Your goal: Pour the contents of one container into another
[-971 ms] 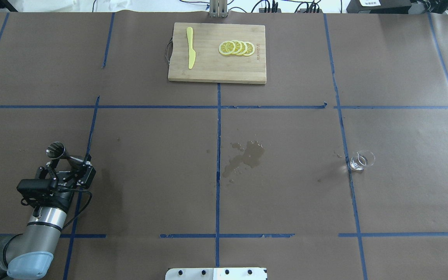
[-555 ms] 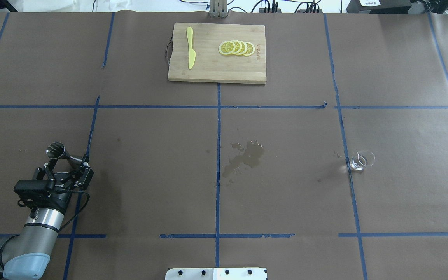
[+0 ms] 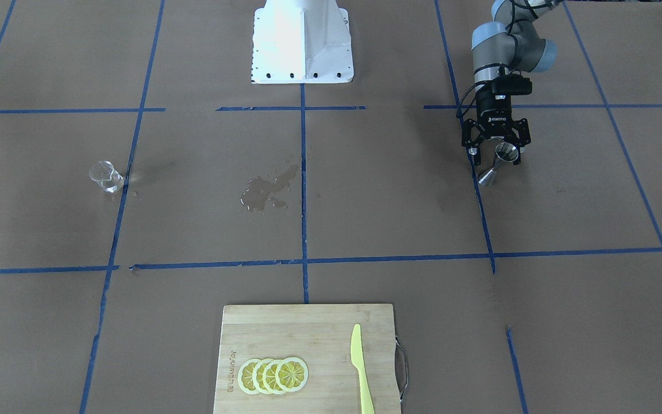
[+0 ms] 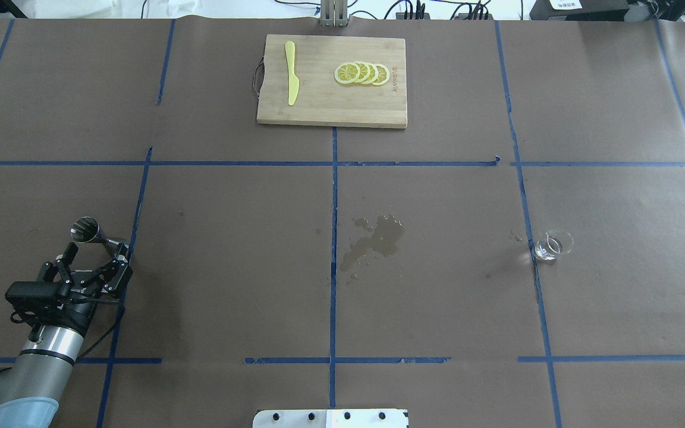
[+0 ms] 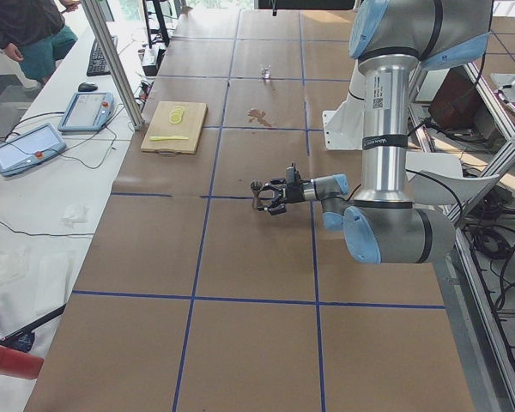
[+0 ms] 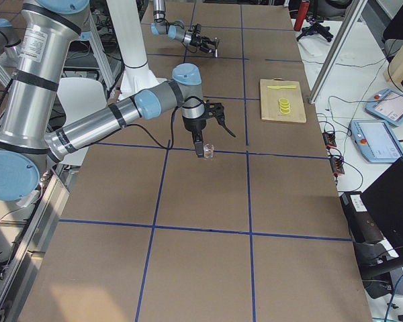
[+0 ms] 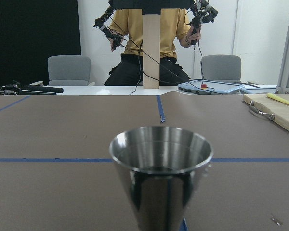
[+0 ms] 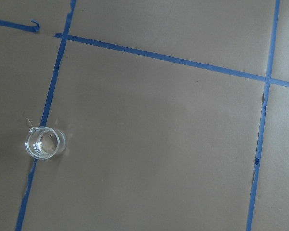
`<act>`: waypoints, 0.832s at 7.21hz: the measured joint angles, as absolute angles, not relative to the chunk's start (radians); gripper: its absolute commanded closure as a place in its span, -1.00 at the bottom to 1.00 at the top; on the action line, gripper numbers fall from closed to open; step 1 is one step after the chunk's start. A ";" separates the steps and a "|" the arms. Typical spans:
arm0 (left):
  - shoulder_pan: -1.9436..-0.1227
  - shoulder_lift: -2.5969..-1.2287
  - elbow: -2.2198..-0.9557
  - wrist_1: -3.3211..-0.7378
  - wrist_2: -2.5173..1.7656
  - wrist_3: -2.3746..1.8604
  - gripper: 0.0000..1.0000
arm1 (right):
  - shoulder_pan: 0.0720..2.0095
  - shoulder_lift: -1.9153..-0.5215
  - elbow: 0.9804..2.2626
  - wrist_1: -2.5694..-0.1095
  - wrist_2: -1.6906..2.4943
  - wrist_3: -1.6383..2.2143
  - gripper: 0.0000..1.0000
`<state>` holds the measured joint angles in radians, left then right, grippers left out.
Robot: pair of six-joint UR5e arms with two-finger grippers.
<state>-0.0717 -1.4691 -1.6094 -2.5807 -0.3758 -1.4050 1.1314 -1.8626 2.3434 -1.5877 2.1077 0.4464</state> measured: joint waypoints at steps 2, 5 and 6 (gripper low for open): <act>-0.050 -1.460 -1.613 -2.599 -0.376 -1.406 -1.00 | 1.135 -1.863 2.345 -1.588 2.108 0.446 -1.00; -0.012 -1.398 -1.616 -2.681 -0.375 -1.407 -1.00 | 1.140 -1.864 2.347 -1.588 2.108 0.446 -1.00; -0.002 -1.383 -1.617 -2.702 -0.375 -1.407 -1.00 | 1.141 -1.864 2.348 -1.588 2.108 0.446 -1.00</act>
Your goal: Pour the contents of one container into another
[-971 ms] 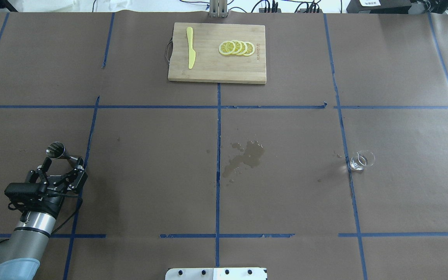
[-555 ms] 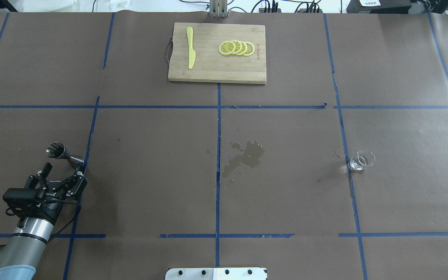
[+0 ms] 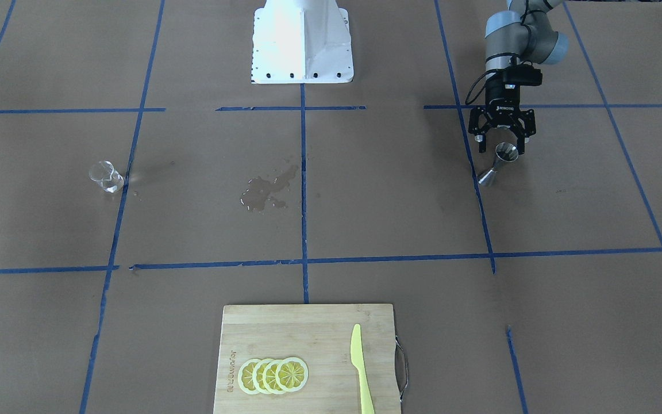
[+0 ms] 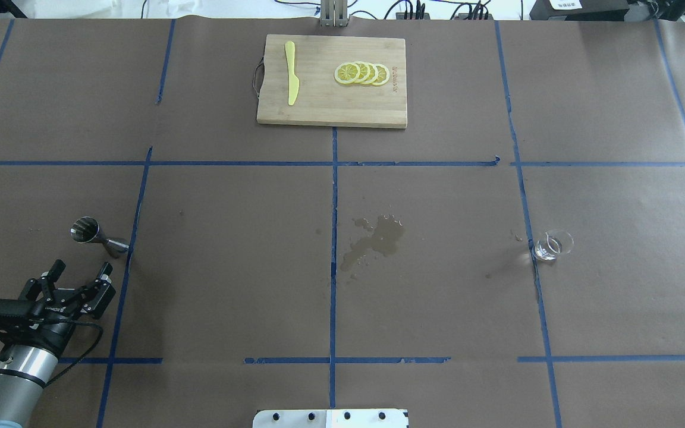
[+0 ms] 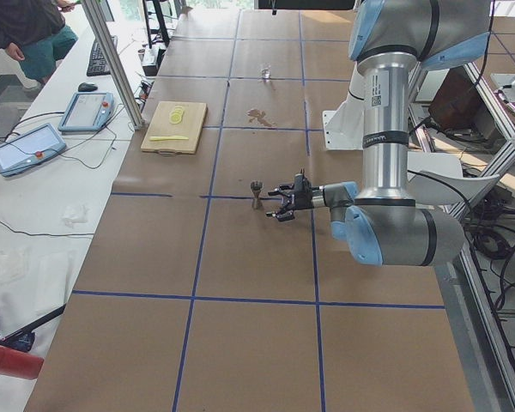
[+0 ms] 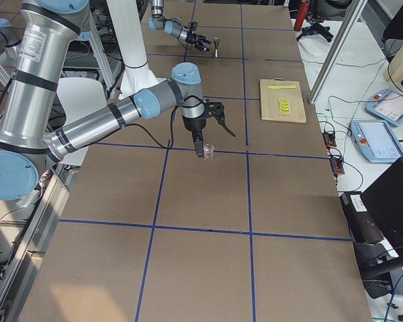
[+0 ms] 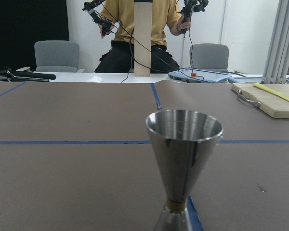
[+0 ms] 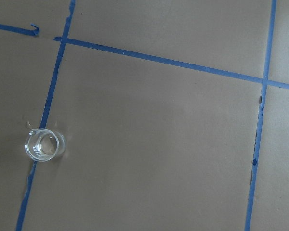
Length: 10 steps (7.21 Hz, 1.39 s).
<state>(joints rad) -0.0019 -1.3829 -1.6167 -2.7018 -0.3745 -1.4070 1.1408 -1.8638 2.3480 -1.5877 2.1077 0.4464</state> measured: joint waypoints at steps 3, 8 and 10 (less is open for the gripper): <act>0.039 -1.374 -1.626 -2.741 -0.370 -1.408 -1.00 | 1.142 -1.864 2.349 -1.588 2.108 0.446 -1.00; 0.142 -1.373 -1.639 -2.847 -0.307 -1.407 -1.00 | 1.146 -1.864 2.352 -1.588 2.108 0.446 -1.00; 0.192 -1.374 -1.647 -2.912 -0.267 -1.407 -1.00 | 1.146 -1.864 2.353 -1.588 2.109 0.447 -1.00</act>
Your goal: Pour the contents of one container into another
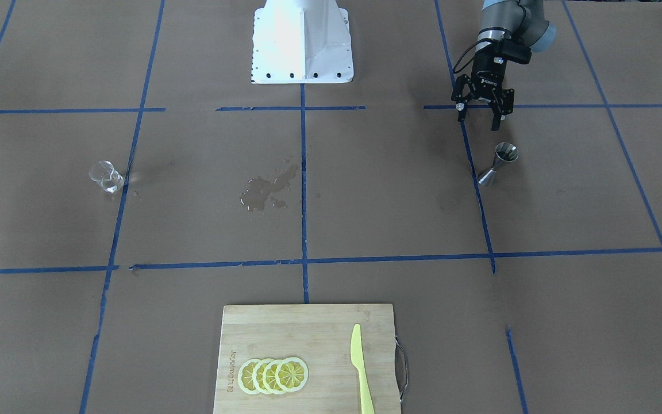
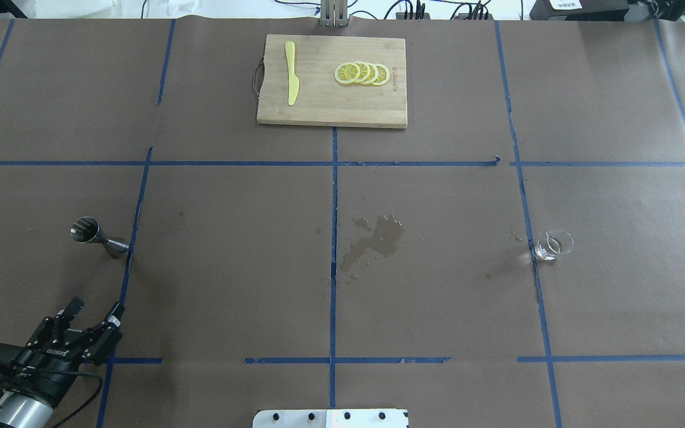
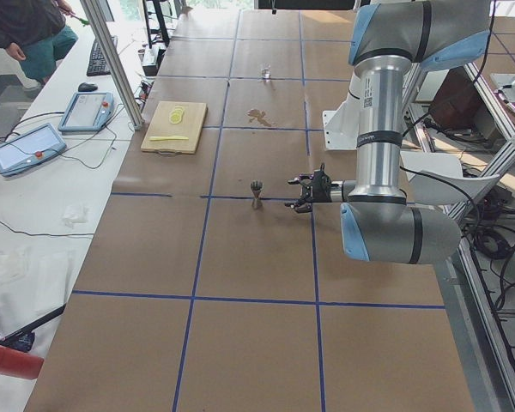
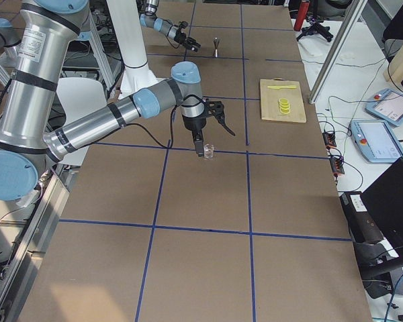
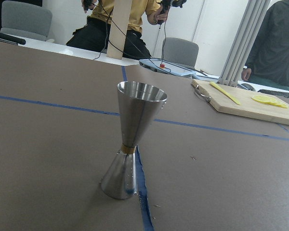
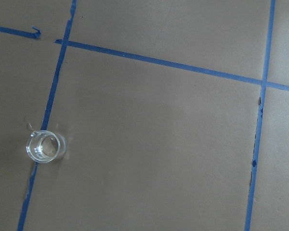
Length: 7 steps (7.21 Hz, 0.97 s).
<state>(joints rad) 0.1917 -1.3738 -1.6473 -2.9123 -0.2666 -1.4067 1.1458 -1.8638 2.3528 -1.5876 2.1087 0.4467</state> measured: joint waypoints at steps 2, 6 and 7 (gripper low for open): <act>0.253 -1.374 -1.704 -2.968 -0.216 -1.406 -1.00 | 1.147 -1.864 2.354 -1.588 2.109 0.447 -1.00; 0.286 -1.375 -1.926 -2.986 -0.183 -1.310 -1.00 | 1.147 -1.862 2.350 -1.588 2.110 0.446 -1.00; 0.287 -1.376 -1.974 -2.987 -0.183 -1.264 -1.00 | 1.147 -1.862 2.349 -1.588 2.111 0.446 -1.00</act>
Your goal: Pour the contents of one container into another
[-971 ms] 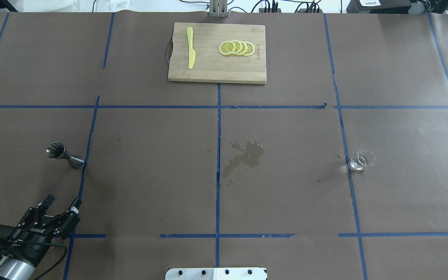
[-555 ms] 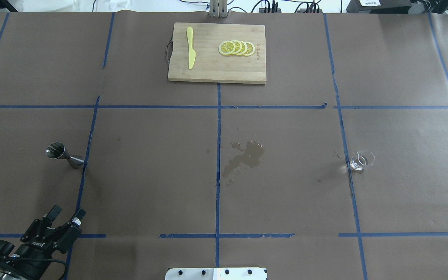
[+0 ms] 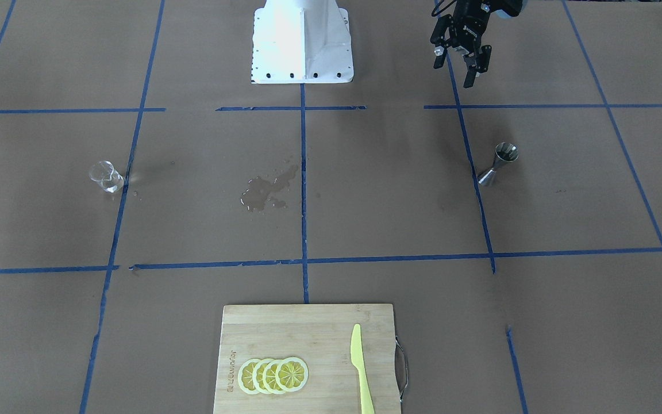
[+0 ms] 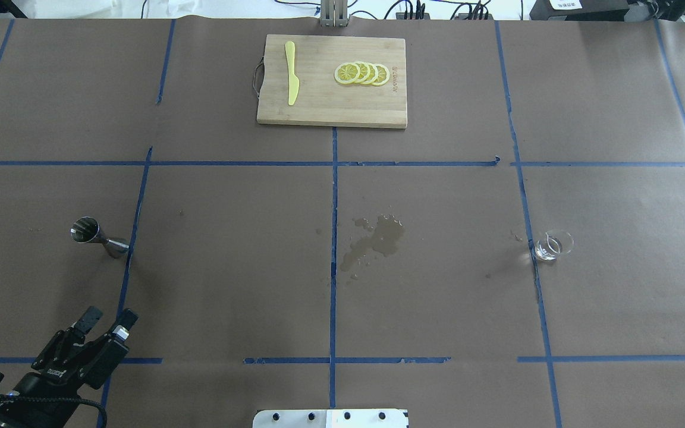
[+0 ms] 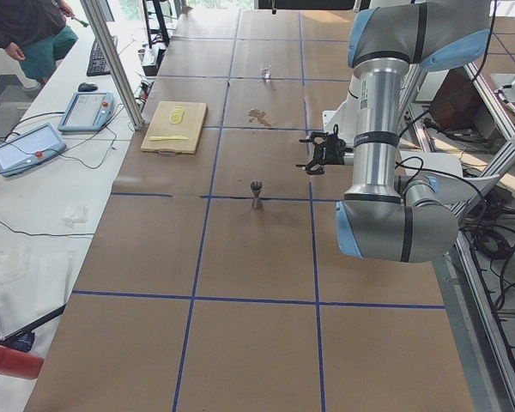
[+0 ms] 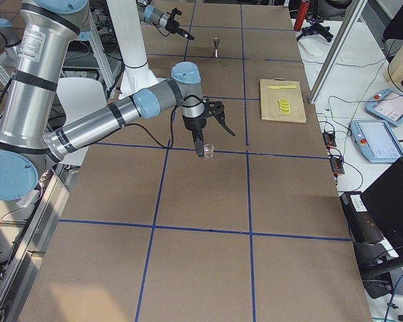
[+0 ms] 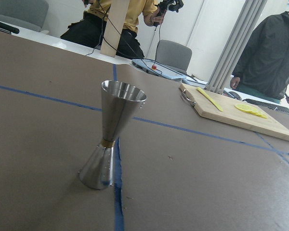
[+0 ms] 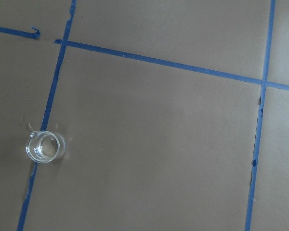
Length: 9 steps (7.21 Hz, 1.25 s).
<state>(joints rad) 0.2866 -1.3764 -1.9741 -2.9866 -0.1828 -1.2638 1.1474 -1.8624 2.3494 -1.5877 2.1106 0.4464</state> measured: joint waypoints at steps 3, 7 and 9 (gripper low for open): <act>0.260 -1.389 -2.094 -2.987 -0.204 -1.121 -1.00 | 1.148 -1.863 2.345 -1.588 2.111 0.443 -1.00; 0.012 -1.406 -2.121 -2.968 -0.482 -1.035 -1.00 | 1.149 -1.864 2.341 -1.591 2.111 0.421 -1.00; -0.152 -1.438 -2.121 -2.908 -0.672 -1.009 -1.00 | 1.149 -1.864 2.338 -1.593 2.111 0.418 -1.00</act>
<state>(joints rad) -0.1521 -1.4377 -2.1215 -2.9082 -0.6717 -1.0095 1.1490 -1.8638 2.3384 -1.5933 2.1107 0.4178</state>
